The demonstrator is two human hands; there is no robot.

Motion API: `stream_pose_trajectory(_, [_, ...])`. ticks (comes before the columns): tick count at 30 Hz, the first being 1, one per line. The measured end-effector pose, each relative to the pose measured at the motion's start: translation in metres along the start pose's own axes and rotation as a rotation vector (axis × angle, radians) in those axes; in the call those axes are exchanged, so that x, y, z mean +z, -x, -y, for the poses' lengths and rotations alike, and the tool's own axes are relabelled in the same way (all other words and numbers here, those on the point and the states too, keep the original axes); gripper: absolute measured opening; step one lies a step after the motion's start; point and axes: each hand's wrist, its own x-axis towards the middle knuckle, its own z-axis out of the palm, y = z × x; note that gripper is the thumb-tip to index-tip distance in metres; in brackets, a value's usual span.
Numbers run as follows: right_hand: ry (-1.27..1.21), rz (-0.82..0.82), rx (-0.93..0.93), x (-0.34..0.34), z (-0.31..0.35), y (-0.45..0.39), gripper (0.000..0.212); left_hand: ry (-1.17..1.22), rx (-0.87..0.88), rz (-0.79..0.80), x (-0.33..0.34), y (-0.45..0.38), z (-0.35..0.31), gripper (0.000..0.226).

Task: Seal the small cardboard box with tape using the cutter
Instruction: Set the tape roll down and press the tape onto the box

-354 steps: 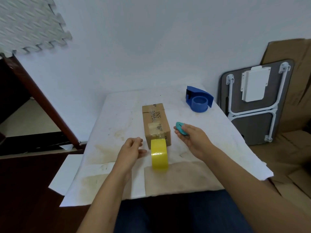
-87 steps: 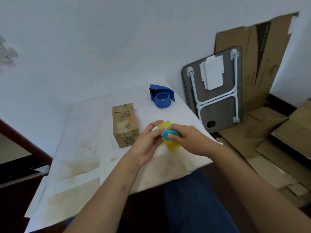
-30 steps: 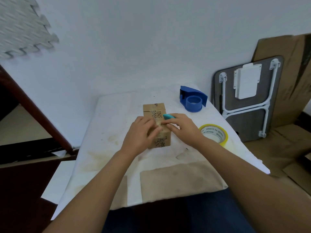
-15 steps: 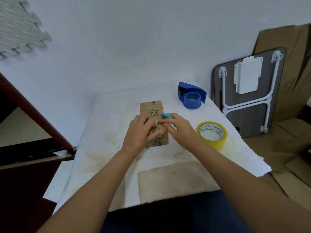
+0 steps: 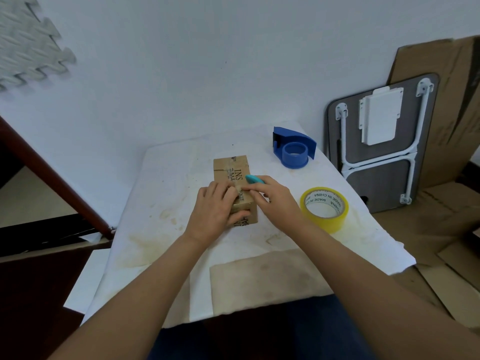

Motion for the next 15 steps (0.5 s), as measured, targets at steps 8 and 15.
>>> stream_pose_trajectory(8, [0.012,0.026,0.009,-0.002,0.000,-0.001,0.026,0.171,-0.084,0.067,-0.011,0.015,-0.006,0.069])
stream_pose_trajectory(15, [0.005,0.009,0.020,-0.002,0.002,0.001,0.027,-0.004,-0.121,0.031,-0.003,-0.001,-0.019,0.061])
